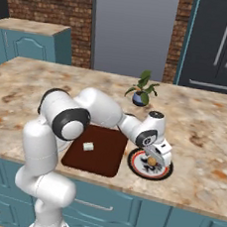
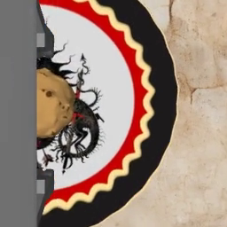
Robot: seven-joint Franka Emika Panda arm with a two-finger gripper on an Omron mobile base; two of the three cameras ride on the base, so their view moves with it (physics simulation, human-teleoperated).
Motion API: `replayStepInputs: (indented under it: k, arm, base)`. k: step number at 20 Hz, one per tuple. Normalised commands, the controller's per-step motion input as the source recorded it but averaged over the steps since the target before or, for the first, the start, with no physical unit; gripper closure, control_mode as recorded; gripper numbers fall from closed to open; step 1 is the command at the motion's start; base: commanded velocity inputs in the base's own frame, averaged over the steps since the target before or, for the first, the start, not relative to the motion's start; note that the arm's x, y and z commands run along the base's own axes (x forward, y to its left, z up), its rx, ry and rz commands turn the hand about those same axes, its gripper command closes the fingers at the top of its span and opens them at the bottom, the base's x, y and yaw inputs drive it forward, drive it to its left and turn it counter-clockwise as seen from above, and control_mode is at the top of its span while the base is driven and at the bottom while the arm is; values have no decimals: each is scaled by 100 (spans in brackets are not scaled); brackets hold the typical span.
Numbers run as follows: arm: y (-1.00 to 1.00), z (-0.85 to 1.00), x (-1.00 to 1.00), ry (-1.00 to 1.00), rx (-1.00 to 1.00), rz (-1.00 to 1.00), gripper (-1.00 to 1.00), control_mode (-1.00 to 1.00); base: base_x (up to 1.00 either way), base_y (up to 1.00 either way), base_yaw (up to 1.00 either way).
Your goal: Move the dessert items from the plates to the tray.
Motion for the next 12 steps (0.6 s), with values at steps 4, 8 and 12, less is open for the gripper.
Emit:
replayStepInputs:
  k: [4,8,12]
  arm:
    - [0,-8,0,2,3,0,-100,-100]
    - [15,-24,-3,5,0,0,100,-100]
    - [2,-1,1,0,4,0,100,-100]
  base:
    - [0,0,0]
    - [0,0,0]
    - [0,0,0]
